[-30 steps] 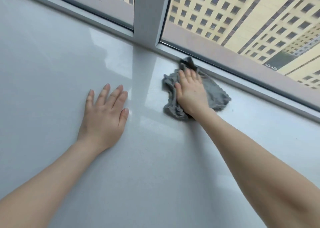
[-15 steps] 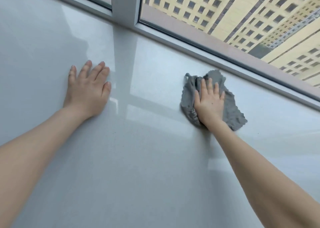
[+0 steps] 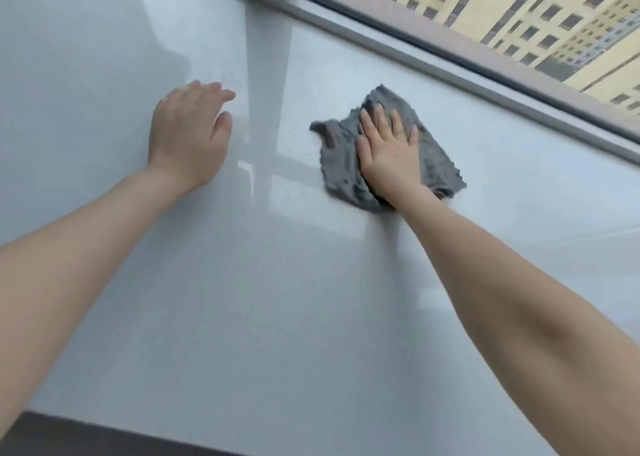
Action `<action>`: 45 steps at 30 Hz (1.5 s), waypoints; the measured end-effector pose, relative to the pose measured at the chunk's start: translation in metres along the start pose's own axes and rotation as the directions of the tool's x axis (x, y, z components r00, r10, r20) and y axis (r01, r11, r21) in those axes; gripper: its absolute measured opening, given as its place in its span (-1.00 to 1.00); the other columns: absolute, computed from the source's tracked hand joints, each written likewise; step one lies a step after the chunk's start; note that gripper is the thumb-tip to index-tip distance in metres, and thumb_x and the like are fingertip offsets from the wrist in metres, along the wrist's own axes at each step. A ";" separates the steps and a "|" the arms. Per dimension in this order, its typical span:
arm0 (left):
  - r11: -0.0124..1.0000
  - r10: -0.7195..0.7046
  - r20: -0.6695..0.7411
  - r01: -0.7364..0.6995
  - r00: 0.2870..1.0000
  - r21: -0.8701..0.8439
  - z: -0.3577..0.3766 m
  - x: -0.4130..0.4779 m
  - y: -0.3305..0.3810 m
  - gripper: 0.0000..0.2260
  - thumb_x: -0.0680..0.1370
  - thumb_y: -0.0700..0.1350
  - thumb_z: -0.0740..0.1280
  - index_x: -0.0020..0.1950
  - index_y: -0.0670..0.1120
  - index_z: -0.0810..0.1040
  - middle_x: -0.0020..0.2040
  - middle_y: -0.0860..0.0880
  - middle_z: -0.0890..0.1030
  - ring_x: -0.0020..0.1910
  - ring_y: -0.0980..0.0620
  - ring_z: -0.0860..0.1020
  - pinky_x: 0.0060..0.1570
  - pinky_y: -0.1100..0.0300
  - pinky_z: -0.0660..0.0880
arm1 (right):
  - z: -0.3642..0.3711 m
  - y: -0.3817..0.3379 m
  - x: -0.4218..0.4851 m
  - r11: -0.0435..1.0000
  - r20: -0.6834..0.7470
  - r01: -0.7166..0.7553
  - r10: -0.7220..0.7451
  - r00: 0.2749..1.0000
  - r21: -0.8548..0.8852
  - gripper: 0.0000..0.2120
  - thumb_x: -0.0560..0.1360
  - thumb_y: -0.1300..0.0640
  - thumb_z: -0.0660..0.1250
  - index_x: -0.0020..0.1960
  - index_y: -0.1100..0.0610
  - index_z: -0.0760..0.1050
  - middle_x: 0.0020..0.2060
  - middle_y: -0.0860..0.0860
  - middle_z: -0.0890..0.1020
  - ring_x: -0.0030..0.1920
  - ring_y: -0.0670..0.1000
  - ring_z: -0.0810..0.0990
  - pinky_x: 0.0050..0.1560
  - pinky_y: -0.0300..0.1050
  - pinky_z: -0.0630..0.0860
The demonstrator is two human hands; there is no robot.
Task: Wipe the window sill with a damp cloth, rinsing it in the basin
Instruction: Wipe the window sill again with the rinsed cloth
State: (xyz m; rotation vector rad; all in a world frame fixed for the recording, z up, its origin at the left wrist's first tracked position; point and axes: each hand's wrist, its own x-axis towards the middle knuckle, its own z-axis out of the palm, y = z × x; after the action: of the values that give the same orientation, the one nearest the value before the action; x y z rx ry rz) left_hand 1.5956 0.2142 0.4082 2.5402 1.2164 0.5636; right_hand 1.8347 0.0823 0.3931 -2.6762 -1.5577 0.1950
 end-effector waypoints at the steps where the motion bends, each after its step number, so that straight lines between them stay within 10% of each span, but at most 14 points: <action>1: 1.000 -0.002 -0.024 0.002 1.000 -0.004 -0.003 -0.003 0.000 -0.61 0.51 -0.11 0.07 0.27 -0.18 0.46 0.28 -0.20 0.49 0.27 -0.22 0.40 0.26 0.00 0.24 | 0.005 -0.028 0.007 1.000 0.016 -0.025 0.025 1.000 -0.003 -0.51 0.61 -0.09 -0.14 0.52 -0.06 -0.01 0.53 0.02 -0.01 0.52 0.12 -0.11 0.47 0.18 -0.21; 6: 0.996 -0.090 -0.073 0.090 0.993 -0.002 -0.019 -0.016 0.004 -0.66 0.56 -0.14 0.08 0.29 -0.14 0.44 0.26 -0.16 0.51 0.23 -0.18 0.42 0.23 0.08 0.23 | 0.034 -0.145 -0.126 0.857 -0.008 0.510 -0.511 0.859 0.076 -0.52 0.56 -0.19 0.05 0.46 -0.15 0.20 0.51 0.06 0.13 0.51 0.20 -0.01 0.44 0.26 -0.16; 10: 0.994 -0.108 0.004 0.108 0.994 0.002 -0.027 -0.033 0.018 -0.67 0.57 -0.15 0.08 0.30 -0.13 0.44 0.26 -0.15 0.51 0.24 -0.17 0.41 0.24 0.10 0.23 | 0.029 -0.100 -0.250 0.730 0.089 0.673 -0.683 0.725 0.121 -0.50 0.54 -0.25 0.10 0.44 -0.15 0.25 0.51 0.05 0.14 0.52 0.13 -0.04 0.46 0.25 -0.07; 18: 0.997 -0.020 0.145 0.030 0.989 -0.070 -0.010 -0.061 0.070 -0.69 0.58 -0.17 0.11 0.28 -0.15 0.45 0.24 -0.14 0.52 0.22 -0.18 0.41 0.22 0.06 0.25 | 0.007 0.071 -0.319 0.987 0.231 0.140 -0.119 0.966 -0.076 -0.46 0.56 -0.27 -0.13 0.49 -0.11 0.08 0.50 0.11 0.17 0.52 0.15 -0.02 0.41 0.34 0.01; 27: 0.986 -0.135 0.029 0.137 0.990 -0.093 0.015 -0.056 0.074 -0.67 0.56 -0.25 0.09 0.31 -0.22 0.40 0.24 -0.22 0.51 0.21 -0.21 0.43 0.20 0.06 0.24 | 0.025 -0.045 -0.165 0.785 0.020 0.618 -0.619 0.785 0.042 -0.56 0.56 -0.20 0.02 0.40 -0.17 0.30 0.46 0.02 0.28 0.49 0.13 0.14 0.45 0.27 -0.04; 37: 0.990 -0.115 0.052 0.119 0.992 -0.070 0.030 -0.047 0.089 -0.72 0.54 -0.27 0.14 0.19 -0.21 0.51 0.14 -0.20 0.57 0.13 -0.22 0.46 0.12 0.13 0.26 | 0.011 0.056 -0.073 0.990 -0.092 0.068 -0.057 0.994 0.125 -0.55 0.61 0.02 -0.05 0.48 0.06 0.20 0.49 0.00 0.20 0.50 0.00 0.10 0.50 0.01 -0.11; 42: 0.987 -0.144 -0.027 0.141 0.989 -0.083 0.008 -0.051 0.071 -0.77 0.48 -0.30 0.17 0.01 -0.18 0.59 0.02 -0.14 0.60 0.03 -0.17 0.48 -0.05 0.24 0.26 | -0.008 0.002 -0.138 0.865 -0.207 0.078 0.031 0.978 0.496 -0.67 0.47 0.39 0.17 0.17 0.24 0.55 0.19 0.10 0.59 0.22 0.06 0.54 0.28 -0.11 0.41; 45: 0.976 -0.213 -0.064 0.208 0.975 -0.066 -0.012 -0.053 0.044 -0.77 0.48 -0.31 0.18 -0.01 -0.17 0.59 0.00 -0.14 0.60 0.02 -0.18 0.48 -0.06 0.25 0.24 | -0.061 -0.031 -0.149 0.589 -0.103 0.003 0.137 0.985 0.808 -0.71 0.54 0.37 0.16 0.12 0.15 0.58 -0.01 -0.07 0.66 -0.01 -0.22 0.57 -0.03 -0.43 0.44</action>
State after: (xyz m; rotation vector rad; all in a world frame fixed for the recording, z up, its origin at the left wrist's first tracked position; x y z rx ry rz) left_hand 1.5904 0.1465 0.4241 2.3227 1.4495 0.6336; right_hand 1.7426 -0.0301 0.4699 -1.9369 -0.9507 0.5374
